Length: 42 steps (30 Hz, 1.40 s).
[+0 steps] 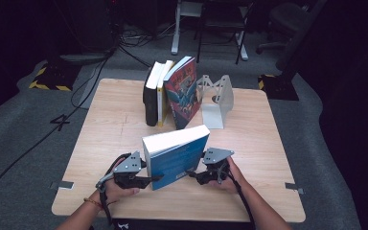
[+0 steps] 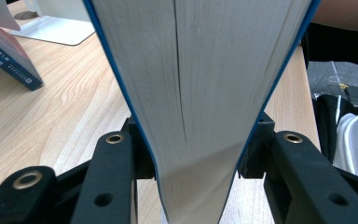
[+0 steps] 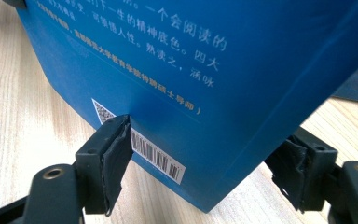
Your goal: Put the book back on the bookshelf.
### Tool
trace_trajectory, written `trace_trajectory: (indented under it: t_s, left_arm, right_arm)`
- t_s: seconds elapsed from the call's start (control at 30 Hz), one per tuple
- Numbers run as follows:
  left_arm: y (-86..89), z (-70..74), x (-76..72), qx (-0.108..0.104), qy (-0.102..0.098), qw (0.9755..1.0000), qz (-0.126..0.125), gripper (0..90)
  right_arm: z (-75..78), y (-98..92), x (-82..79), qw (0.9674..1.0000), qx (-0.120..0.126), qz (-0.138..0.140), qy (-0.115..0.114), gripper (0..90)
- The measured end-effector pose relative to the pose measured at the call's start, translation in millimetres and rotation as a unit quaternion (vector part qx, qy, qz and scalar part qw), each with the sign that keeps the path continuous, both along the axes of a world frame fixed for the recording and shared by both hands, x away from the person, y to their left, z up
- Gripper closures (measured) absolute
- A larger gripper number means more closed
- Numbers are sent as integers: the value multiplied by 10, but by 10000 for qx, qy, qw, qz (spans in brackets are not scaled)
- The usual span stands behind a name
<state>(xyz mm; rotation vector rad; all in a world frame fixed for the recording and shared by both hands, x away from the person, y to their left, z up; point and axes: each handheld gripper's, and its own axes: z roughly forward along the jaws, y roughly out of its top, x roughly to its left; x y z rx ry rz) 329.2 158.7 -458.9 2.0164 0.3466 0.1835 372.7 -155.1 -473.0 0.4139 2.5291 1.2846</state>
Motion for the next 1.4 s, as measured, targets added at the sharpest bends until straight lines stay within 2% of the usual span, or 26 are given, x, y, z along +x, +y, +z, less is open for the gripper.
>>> trace_trajectory:
  t_s: [0.1,0.2,0.27,0.33,0.4,0.53,0.67,0.8,0.97,1.2,1.4]
  left_arm:
    - [19,-2,14,7,1,10000,67,584]
    - [25,2,8,72,-47,9998,170,568]
    - [31,6,9,128,-52,9996,244,523]
    - [54,5,20,169,-61,9991,385,506]
    - [68,5,28,159,6,9987,476,463]
    - [68,10,33,157,82,9982,577,424]
    - [52,6,52,155,64,9983,564,388]
    - [38,1,74,155,39,9984,537,375]
    - [-11,1,108,183,-4,9982,578,335]
    - [-113,1,171,183,44,9977,649,274]
    - [-239,6,235,188,68,9981,587,251]
  right_arm:
    - [9,-46,17,9999,37,85,68,328]
    - [20,-77,-3,9999,-11,148,43,364]
    - [37,-113,-44,9997,-82,249,21,420]
    - [44,-134,-56,9995,-100,312,23,440]
    - [64,-178,-93,9988,-128,461,62,485]
    - [100,-205,-171,9976,-206,657,17,504]
    - [242,-206,-265,9970,-39,772,-80,504]
    - [388,-191,-298,9968,279,735,-153,499]
    - [472,-126,-315,9962,451,698,-254,497]
    - [527,-135,-361,9964,492,627,-294,532]
    - [587,-185,-385,9965,564,530,-329,547]
